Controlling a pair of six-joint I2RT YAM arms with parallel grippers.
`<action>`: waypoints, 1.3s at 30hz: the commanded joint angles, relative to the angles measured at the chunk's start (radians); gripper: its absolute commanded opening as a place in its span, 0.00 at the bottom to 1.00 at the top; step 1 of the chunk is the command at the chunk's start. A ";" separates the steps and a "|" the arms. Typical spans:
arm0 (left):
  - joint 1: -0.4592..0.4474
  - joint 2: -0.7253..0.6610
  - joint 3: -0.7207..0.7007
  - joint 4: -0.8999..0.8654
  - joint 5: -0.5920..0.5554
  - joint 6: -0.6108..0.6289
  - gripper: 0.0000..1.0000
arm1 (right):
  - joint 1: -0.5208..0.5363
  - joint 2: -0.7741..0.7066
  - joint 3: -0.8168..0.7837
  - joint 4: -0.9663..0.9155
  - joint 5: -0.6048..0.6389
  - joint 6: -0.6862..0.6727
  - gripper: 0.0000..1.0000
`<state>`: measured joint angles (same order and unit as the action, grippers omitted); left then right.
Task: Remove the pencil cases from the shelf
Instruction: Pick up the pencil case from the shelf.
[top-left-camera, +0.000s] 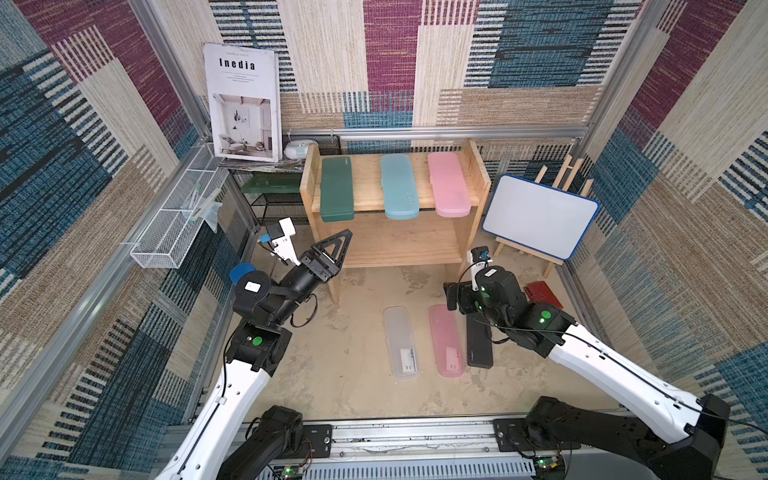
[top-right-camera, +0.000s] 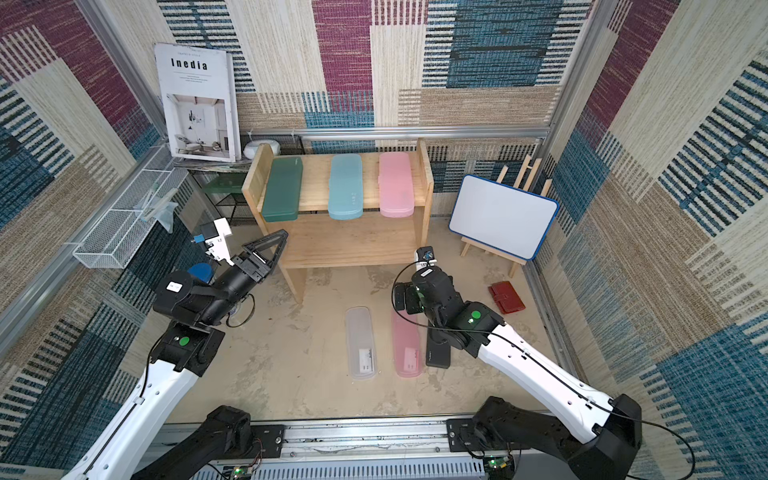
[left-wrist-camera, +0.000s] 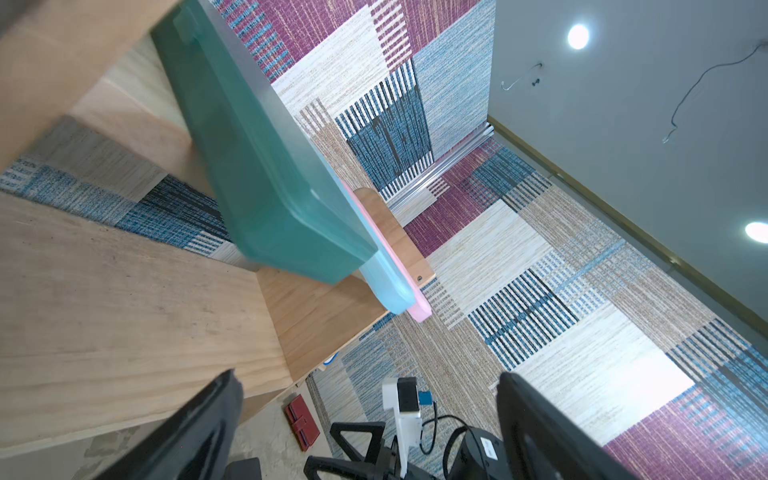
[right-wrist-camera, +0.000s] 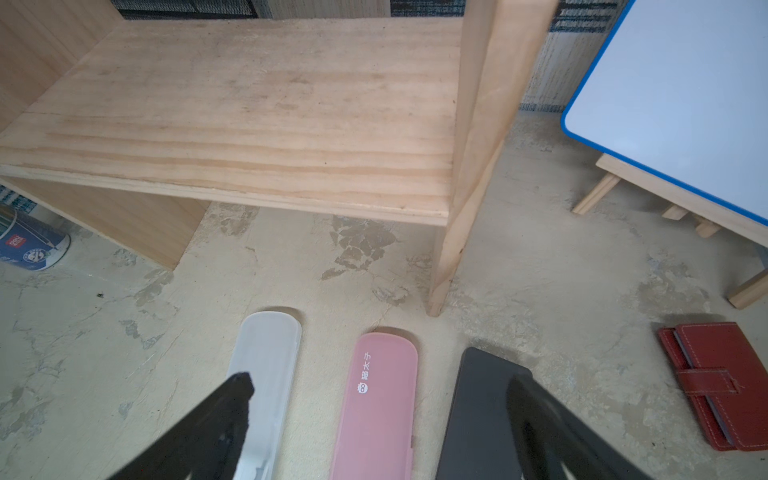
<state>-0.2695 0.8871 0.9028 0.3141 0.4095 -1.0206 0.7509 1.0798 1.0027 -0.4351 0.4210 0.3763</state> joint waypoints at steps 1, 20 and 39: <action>0.001 0.026 0.014 0.037 -0.051 -0.026 0.99 | -0.010 0.008 0.018 0.043 -0.014 -0.022 1.00; 0.004 0.109 0.112 -0.012 -0.176 0.091 0.99 | -0.071 0.048 0.061 0.062 -0.072 -0.074 1.00; 0.055 0.171 0.147 -0.004 -0.187 0.060 0.68 | -0.090 0.097 0.090 0.062 -0.098 -0.090 1.00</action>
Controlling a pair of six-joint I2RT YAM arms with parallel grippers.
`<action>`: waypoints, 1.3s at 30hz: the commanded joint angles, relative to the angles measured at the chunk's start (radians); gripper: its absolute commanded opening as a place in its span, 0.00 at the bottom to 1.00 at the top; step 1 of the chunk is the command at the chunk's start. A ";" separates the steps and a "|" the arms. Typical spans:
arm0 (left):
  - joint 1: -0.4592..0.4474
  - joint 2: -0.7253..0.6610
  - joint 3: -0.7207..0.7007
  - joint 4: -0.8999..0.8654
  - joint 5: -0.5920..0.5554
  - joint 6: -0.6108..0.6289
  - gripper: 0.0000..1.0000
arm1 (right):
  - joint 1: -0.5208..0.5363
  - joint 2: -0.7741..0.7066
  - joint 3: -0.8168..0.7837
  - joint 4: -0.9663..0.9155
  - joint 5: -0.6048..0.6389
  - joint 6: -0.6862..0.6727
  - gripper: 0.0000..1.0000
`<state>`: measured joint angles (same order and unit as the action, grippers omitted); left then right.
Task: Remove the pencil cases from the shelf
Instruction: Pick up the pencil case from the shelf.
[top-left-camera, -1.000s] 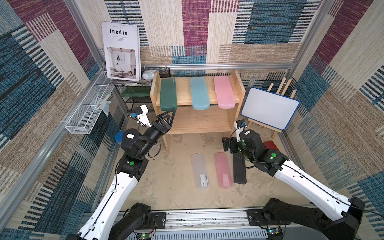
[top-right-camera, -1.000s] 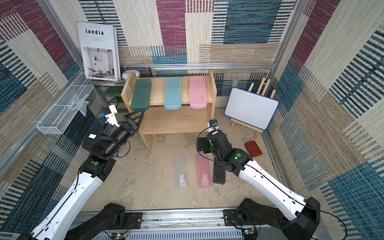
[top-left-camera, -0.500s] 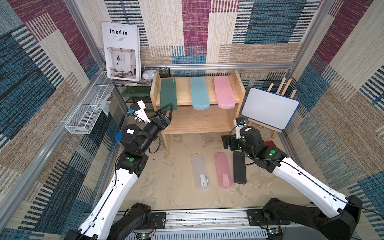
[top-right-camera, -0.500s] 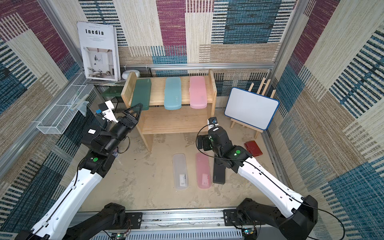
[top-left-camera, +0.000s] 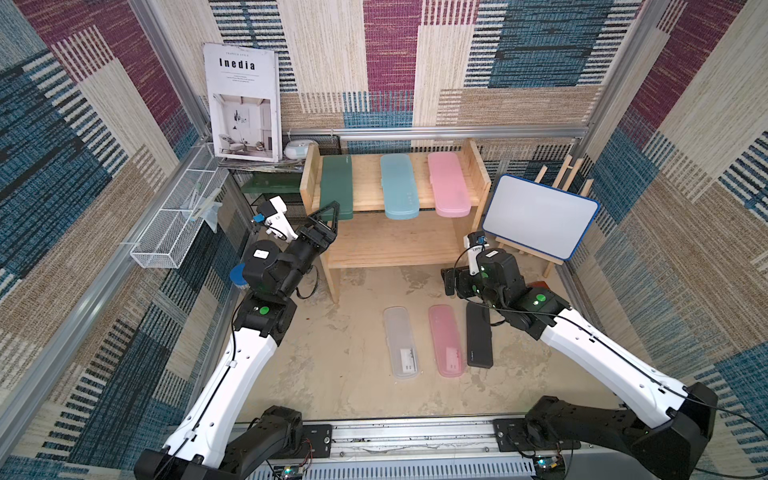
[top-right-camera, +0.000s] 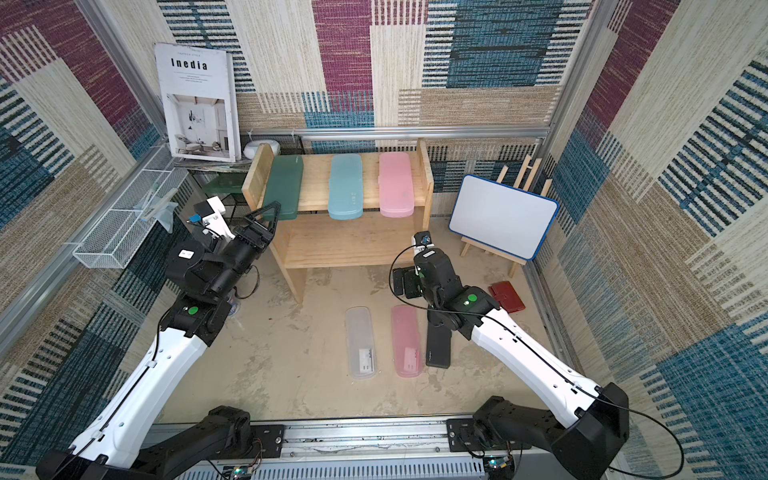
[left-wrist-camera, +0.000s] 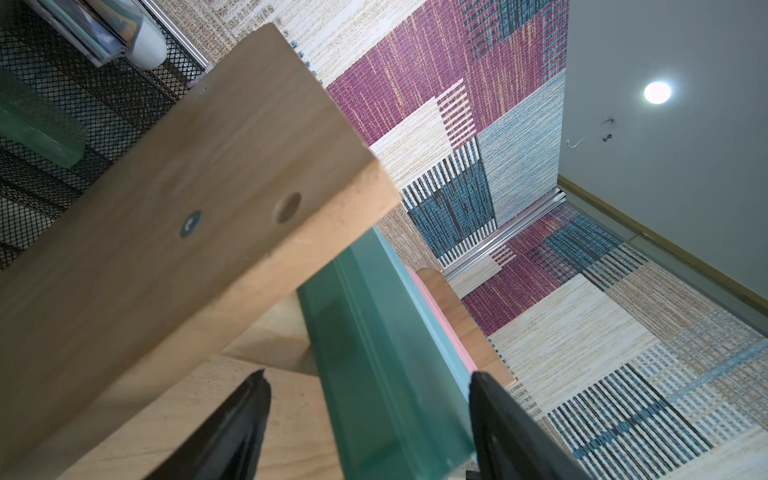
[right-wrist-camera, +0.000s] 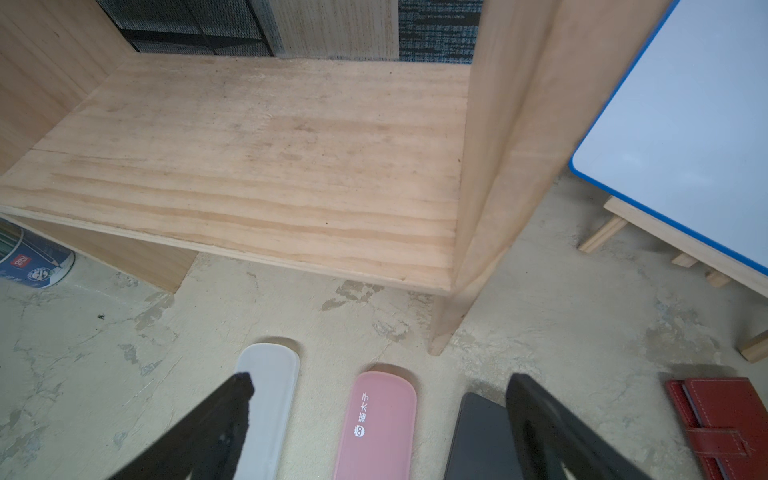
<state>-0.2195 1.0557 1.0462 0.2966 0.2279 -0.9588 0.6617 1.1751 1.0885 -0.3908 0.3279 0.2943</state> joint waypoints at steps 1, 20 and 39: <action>0.005 0.000 0.002 0.013 -0.006 -0.001 0.64 | -0.001 0.001 0.003 0.018 -0.004 -0.006 1.00; 0.011 -0.042 -0.032 -0.008 -0.016 0.000 0.29 | -0.003 -0.006 -0.020 0.017 -0.016 0.004 1.00; 0.003 -0.259 -0.193 -0.007 0.088 0.381 0.07 | 0.002 -0.127 0.056 0.051 -0.159 -0.034 1.00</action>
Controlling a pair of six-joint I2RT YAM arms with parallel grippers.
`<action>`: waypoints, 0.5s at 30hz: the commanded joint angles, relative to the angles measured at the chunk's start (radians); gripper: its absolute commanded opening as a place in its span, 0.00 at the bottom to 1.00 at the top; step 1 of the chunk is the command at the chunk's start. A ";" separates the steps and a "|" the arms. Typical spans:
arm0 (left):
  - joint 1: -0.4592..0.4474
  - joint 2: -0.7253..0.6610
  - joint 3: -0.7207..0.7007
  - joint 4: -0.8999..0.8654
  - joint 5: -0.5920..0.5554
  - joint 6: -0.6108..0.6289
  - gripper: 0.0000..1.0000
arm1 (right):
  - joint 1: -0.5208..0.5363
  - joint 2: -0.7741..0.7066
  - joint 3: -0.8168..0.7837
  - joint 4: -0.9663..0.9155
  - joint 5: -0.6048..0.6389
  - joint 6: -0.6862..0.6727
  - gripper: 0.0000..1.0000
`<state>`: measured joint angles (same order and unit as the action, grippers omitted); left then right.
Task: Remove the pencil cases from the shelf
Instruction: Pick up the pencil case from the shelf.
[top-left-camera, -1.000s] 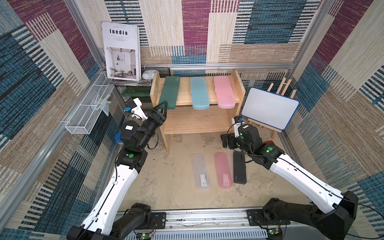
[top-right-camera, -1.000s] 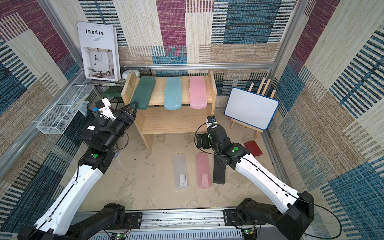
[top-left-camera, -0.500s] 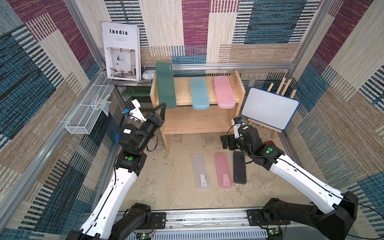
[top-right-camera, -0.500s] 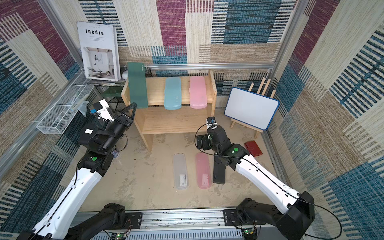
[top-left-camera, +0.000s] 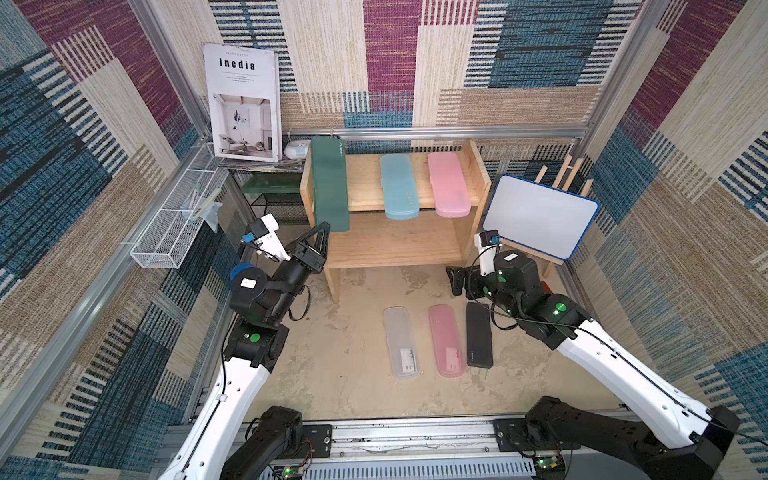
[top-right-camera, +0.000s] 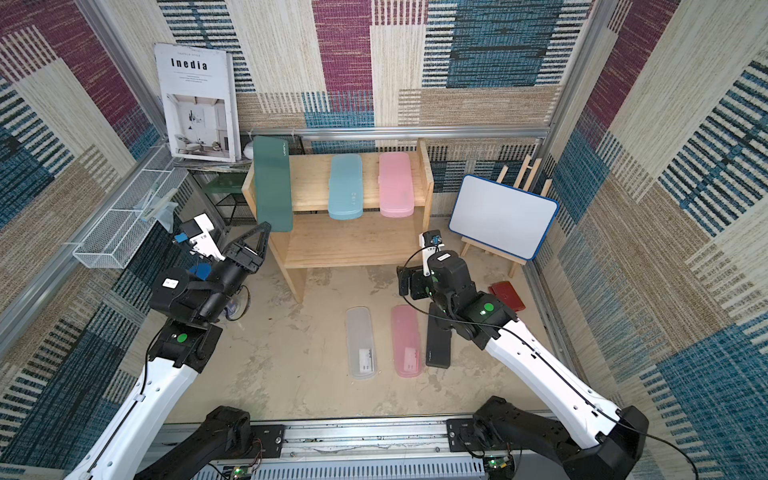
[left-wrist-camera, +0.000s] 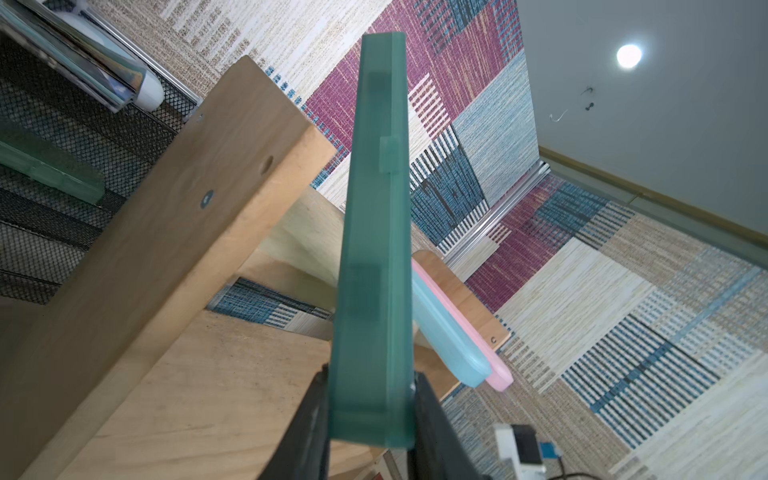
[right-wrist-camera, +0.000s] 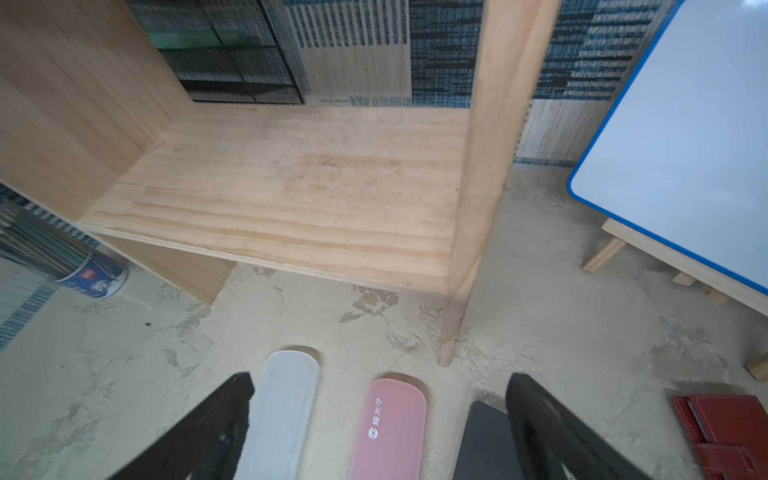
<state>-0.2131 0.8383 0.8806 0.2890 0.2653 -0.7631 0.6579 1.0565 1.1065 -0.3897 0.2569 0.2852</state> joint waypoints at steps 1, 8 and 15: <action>-0.007 -0.078 -0.053 0.000 0.062 0.241 0.07 | 0.017 -0.003 0.069 0.043 -0.092 -0.023 1.00; -0.036 -0.266 -0.203 -0.050 0.029 0.430 0.08 | 0.184 0.130 0.287 0.126 -0.194 -0.005 1.00; -0.055 -0.370 -0.202 -0.142 -0.003 0.504 0.08 | 0.280 0.370 0.481 0.256 -0.358 0.049 1.00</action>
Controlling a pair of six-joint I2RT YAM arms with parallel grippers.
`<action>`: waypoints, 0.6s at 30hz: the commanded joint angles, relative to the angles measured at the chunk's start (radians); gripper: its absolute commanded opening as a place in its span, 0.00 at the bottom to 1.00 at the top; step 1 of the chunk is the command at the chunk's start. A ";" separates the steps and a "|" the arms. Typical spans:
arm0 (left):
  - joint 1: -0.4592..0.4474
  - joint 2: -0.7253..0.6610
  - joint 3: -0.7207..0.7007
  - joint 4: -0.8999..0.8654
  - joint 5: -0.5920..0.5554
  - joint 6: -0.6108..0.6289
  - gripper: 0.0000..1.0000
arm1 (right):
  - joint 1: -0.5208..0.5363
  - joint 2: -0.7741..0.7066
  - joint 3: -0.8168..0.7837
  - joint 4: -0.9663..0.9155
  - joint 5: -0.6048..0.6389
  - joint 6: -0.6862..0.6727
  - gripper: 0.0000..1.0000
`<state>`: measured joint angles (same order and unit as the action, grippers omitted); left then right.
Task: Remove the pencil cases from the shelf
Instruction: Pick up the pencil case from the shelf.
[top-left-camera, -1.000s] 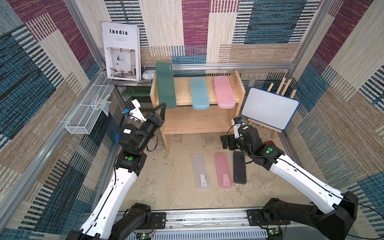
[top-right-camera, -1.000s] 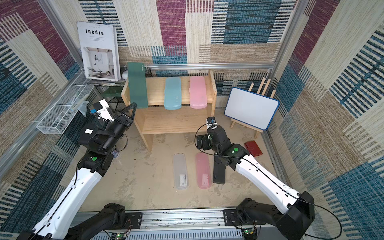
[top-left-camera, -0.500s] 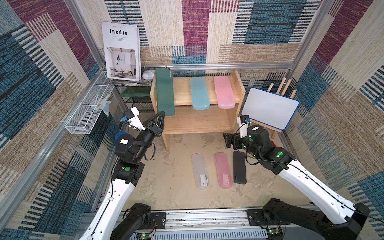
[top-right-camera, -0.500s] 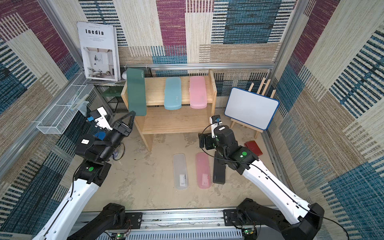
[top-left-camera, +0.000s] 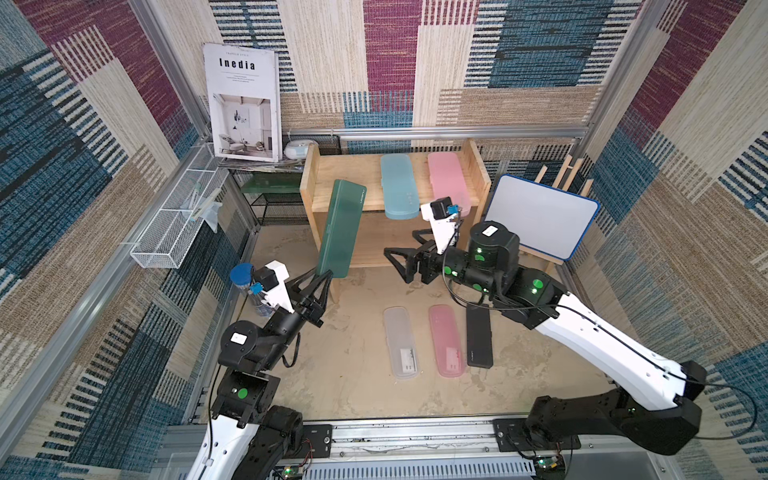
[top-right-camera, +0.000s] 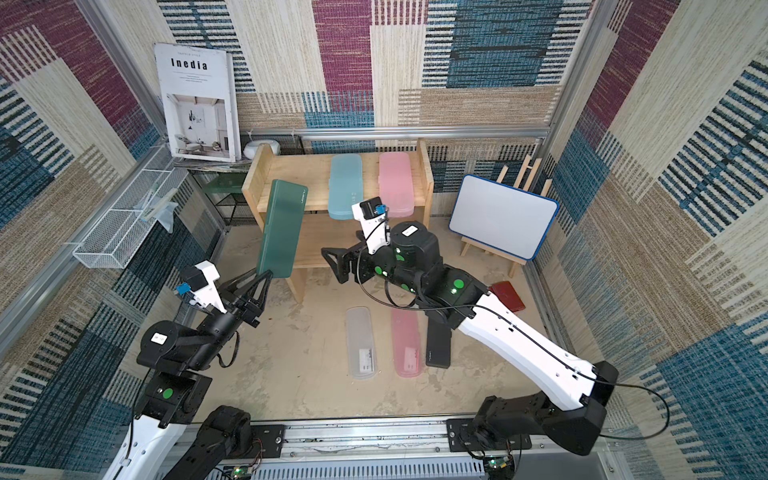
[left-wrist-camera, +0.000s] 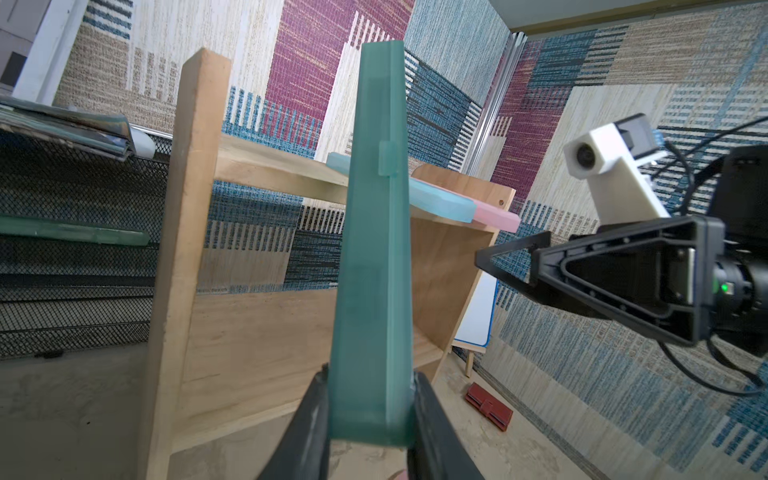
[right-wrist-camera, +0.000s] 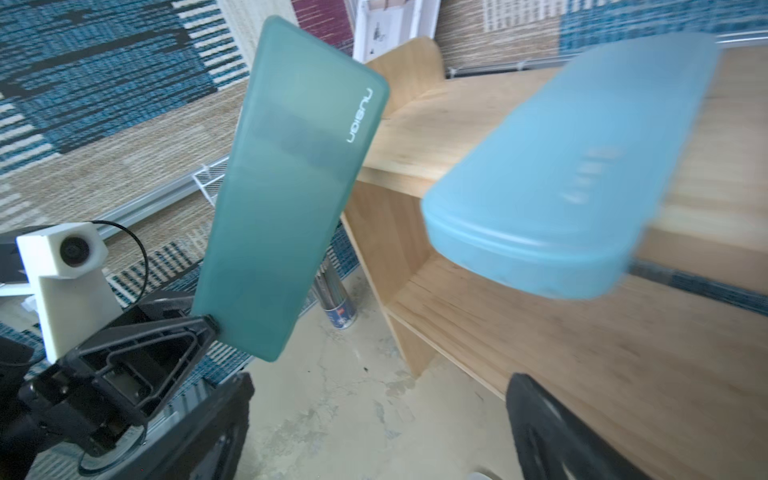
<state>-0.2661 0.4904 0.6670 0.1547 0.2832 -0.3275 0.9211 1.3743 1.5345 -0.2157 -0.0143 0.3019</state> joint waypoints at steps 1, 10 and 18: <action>-0.002 -0.035 0.013 -0.024 -0.028 0.078 0.08 | 0.019 0.089 0.086 0.091 -0.104 0.047 1.00; -0.002 -0.098 0.016 -0.110 -0.077 0.130 0.08 | 0.053 0.290 0.335 0.114 -0.199 0.121 1.00; -0.002 -0.105 0.009 -0.104 -0.086 0.132 0.08 | 0.083 0.405 0.468 0.022 -0.139 0.142 1.00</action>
<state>-0.2684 0.3882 0.6750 0.0212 0.1833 -0.2096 0.9958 1.7615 1.9808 -0.1650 -0.1761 0.4278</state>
